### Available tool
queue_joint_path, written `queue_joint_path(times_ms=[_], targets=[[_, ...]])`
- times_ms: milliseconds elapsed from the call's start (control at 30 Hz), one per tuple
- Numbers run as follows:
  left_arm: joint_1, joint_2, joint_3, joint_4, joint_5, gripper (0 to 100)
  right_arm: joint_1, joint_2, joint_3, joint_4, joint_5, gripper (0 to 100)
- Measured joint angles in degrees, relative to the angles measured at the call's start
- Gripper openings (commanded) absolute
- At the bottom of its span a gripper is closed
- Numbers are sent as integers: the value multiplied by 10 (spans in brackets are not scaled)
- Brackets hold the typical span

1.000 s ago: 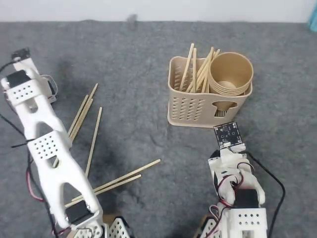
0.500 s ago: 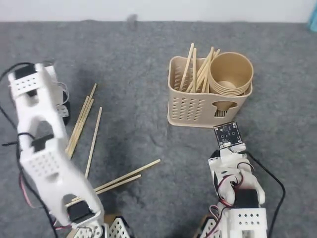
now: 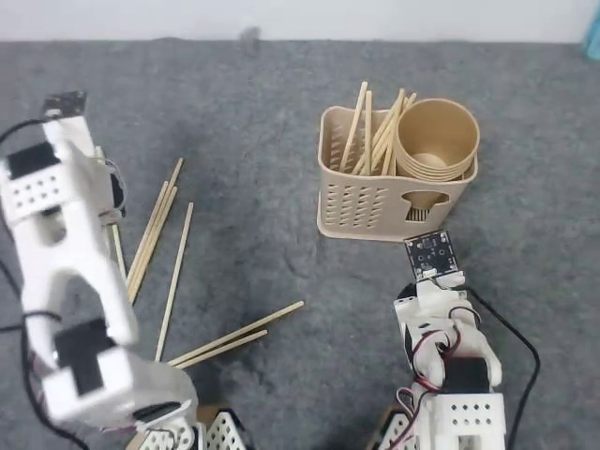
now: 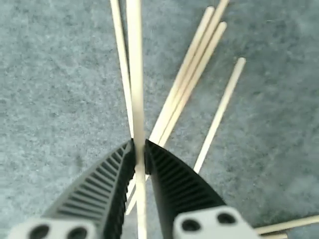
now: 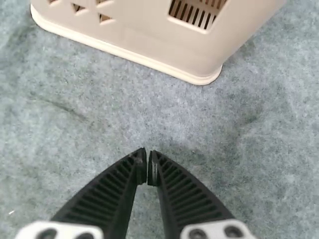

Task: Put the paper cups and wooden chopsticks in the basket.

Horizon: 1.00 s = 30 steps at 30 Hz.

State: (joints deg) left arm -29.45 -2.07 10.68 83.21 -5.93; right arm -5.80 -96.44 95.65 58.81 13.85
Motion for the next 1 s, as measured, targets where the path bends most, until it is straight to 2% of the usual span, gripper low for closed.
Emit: queue_joint_path(times_ms=[200,333,633,800,1000], targets=[[31,-163,180,-99,0,17,0,0,0,0,0,33],[52,-265,262,-137,0,17,0,0,0,0,0,33],[142,-454,287,-164,0,17,0,0,0,0,0,33],[208,-535,287,-220,88,17,0,0,0,0,0,33],[290,-573,306,-336,199,16,0,0,0,0,0,33]])
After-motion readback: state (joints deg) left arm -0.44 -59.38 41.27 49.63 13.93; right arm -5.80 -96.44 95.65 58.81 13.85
